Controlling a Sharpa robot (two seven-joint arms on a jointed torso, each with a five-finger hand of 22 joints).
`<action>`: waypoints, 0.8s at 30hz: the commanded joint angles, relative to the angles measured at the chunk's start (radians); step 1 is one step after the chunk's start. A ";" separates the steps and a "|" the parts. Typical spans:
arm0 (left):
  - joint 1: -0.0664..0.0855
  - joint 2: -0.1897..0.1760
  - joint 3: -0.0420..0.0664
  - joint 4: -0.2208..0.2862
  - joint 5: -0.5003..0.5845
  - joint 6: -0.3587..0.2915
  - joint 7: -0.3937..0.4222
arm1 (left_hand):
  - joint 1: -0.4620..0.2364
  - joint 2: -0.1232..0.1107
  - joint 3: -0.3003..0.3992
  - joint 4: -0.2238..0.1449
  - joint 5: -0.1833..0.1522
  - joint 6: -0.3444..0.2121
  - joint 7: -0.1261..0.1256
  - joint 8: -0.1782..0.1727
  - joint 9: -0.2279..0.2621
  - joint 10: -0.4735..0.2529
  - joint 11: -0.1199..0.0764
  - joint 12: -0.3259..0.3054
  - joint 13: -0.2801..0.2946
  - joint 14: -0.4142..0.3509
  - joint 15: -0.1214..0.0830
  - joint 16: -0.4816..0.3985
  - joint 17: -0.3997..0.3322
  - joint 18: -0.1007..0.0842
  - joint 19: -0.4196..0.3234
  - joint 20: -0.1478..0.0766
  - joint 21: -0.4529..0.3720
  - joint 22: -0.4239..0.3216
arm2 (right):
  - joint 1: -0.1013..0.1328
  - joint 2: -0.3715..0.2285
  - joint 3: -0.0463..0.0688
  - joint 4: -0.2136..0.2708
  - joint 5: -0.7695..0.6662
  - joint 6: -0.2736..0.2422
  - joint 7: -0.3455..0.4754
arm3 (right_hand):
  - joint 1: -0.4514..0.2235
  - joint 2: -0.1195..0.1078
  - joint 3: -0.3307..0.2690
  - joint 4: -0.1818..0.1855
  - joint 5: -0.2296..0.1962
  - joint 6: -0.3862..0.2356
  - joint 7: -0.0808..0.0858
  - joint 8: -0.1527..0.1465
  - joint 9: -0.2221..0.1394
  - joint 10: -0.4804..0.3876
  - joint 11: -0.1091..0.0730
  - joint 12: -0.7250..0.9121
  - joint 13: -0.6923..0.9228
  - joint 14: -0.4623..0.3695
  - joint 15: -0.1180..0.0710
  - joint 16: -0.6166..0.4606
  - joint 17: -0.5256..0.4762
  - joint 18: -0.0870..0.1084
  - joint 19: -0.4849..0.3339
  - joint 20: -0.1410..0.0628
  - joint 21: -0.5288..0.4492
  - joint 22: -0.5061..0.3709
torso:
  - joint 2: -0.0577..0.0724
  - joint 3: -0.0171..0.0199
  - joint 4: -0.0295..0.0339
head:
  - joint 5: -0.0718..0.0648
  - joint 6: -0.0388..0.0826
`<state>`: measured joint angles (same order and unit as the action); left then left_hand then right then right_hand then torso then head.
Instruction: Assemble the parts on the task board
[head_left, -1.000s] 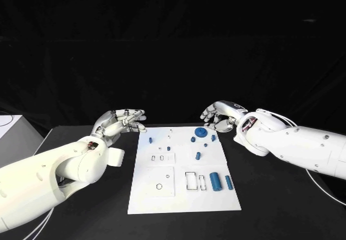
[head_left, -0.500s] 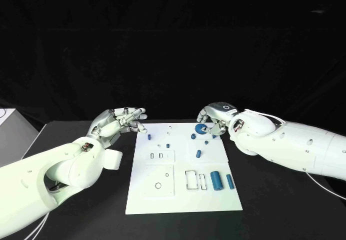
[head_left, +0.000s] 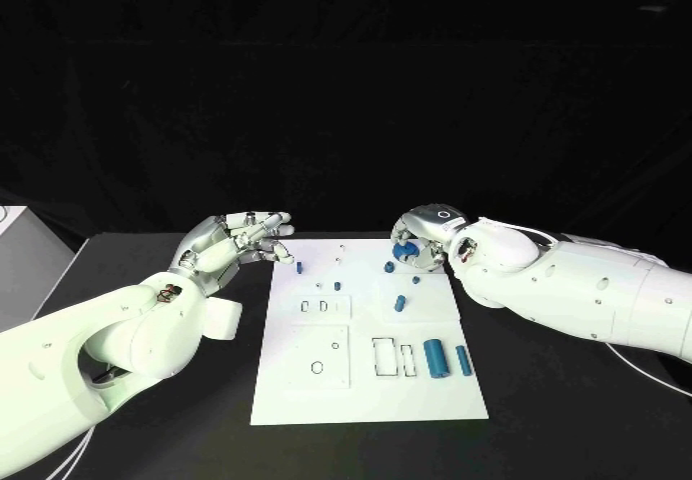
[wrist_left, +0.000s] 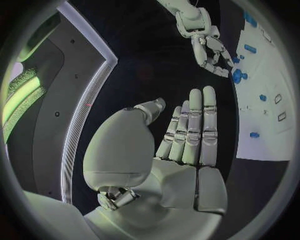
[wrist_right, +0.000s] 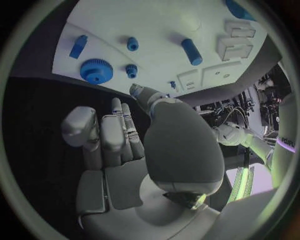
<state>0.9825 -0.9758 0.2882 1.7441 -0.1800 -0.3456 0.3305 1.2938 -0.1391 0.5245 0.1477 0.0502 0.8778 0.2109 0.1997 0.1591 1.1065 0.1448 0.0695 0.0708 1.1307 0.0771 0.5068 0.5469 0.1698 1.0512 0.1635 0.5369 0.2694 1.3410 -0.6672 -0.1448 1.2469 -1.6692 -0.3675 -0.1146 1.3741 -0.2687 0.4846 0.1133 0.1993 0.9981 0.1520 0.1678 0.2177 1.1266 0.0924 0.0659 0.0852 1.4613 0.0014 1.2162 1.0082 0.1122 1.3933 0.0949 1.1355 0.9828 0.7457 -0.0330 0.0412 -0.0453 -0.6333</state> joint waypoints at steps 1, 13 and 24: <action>0.000 0.000 0.003 0.006 0.001 0.021 0.001 | -0.001 -0.007 0.006 -0.001 0.004 0.003 0.004 -0.004 0.001 -0.001 0.003 -0.005 -0.001 -0.008 -0.001 0.004 0.001 0.008 -0.005 0.001 0.005 0.001 | -0.005 0.009 0.000 -0.012 -0.013 0.038 -0.006 | 0.004 0.000 -0.004 0.001 0.006 -0.002 0.002 -0.003 0.001 -0.005 0.002 -0.002 0.001 0.030 0.002 0.006 0.007 -0.011 0.008 0.002 0.006 0.008 | 0.006 0.0007 0.0005 | 0.000 0.001; 0.000 -0.002 0.008 0.008 0.000 0.020 -0.002 | -0.002 -0.007 0.006 0.000 0.004 0.003 0.005 -0.004 0.001 -0.002 0.003 -0.005 -0.001 -0.009 -0.001 0.005 0.003 0.008 -0.006 0.001 0.007 0.002 | -0.019 0.032 -0.001 -0.043 0.007 0.050 0.004 | 0.010 0.010 -0.002 0.008 0.021 0.003 0.009 0.000 0.007 -0.005 0.006 -0.002 0.007 0.031 0.007 0.040 0.034 -0.016 0.016 0.004 0.035 0.044 | 0.019 -0.0005 0.0051 | -0.001 0.005; 0.000 -0.003 0.010 0.007 -0.007 0.011 -0.012 | -0.002 -0.006 0.007 0.000 0.004 0.003 0.006 -0.005 0.001 -0.002 0.004 -0.005 -0.001 -0.012 0.000 0.008 0.006 0.008 -0.009 0.002 0.010 0.004 | -0.022 0.056 -0.001 -0.063 0.020 0.054 0.008 | 0.014 0.021 0.016 0.014 0.032 0.019 0.008 0.009 0.017 0.019 0.004 0.004 0.019 0.031 0.006 0.066 0.053 -0.021 0.024 0.006 0.067 0.087 | 0.026 0.0005 0.0032 | 0.002 0.008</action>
<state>0.9823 -0.9794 0.2975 1.7485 -0.1820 -0.3437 0.3193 1.2939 -0.1390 0.5244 0.1476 0.0502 0.8777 0.2109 0.1997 0.1590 1.1064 0.1448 0.0695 0.0707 1.1235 0.0772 0.5113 0.5522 0.1697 1.0506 0.1644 0.5432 0.2723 1.3201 -0.6140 -0.1456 1.1859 -1.6542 -0.3330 -0.1140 1.3848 -0.2581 0.4951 0.1297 0.2266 1.0083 0.1608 0.1738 0.2342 1.1394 0.0976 0.0660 0.1038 1.4649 0.0051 1.2761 1.0607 0.0995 1.4109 0.0987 1.1968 1.0689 0.7679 -0.0324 0.0451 -0.0448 -0.6256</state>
